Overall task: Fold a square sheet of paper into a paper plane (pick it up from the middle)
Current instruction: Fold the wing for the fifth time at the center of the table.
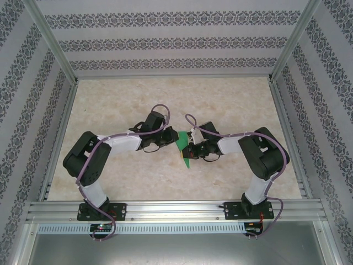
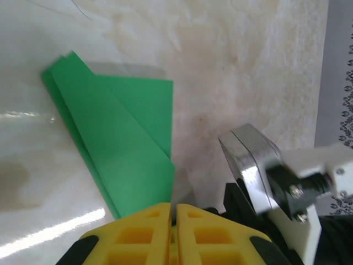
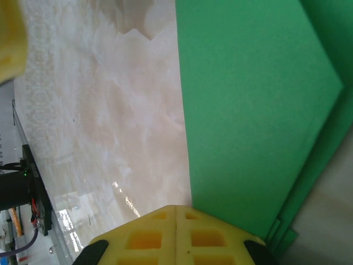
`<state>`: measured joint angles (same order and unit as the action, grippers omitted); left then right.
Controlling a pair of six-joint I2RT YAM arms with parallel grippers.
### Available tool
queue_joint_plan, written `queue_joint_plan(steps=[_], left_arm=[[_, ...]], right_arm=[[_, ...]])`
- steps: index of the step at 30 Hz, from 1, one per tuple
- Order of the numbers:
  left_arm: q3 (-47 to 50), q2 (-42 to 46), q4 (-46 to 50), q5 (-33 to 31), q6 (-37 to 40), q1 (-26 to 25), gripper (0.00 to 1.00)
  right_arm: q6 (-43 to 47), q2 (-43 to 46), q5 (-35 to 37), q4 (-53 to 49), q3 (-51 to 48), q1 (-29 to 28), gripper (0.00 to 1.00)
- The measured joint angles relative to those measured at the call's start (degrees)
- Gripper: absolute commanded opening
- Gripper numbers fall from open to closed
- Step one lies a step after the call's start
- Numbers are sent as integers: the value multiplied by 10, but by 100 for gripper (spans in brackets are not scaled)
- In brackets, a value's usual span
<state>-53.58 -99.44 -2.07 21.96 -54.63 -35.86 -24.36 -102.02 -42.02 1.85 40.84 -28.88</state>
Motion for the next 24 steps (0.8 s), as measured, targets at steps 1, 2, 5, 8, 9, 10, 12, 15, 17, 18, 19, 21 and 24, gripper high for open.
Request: queue_joint_plan(steps=[1, 2, 5, 8, 9, 10, 12, 15, 17, 18, 19, 21, 24], left_arm=[[3, 7, 0, -7, -4, -5, 13], [6, 14, 0, -13, -7, -9, 13], [20, 36, 0, -31, -17, -15, 13], [33, 49, -2, -45, -25, -17, 13], [35, 50, -2, -48, -27, -17, 13], [36, 50, -2, -50, -29, -17, 12], [36, 48, -6, -50, -29, -17, 12], [28, 28, -13, -50, -29, -17, 12], [12, 3, -13, -48, -29, -17, 11], [1, -12, -11, -46, -29, -17, 10], [-13, -29, -10, -44, -28, -17, 10], [-33, -52, -8, -43, -27, -16, 10], [-45, -69, -12, -29, -27, -9, 10]], right_arm=[[0, 0, 1, 1, -1, 0, 0], [0, 0, 1, 1, -1, 0, 0], [0, 0, 1, 2, -1, 0, 0], [0, 0, 0, 3, -1, 0, 0], [0, 0, -1, 3, -1, 0, 0], [0, 0, -1, 3, -1, 0, 0], [0, 0, -1, 3, -2, 0, 0], [0, 0, -1, 5, -3, 0, 0], [-1, 0, 0, 5, -3, 0, 0], [-1, 0, 0, 5, -2, 0, 0], [-1, 0, 0, 5, -2, 0, 0], [-1, 0, 0, 5, -2, 0, 0], [-2, 1, 2, 6, -4, 0, 0]])
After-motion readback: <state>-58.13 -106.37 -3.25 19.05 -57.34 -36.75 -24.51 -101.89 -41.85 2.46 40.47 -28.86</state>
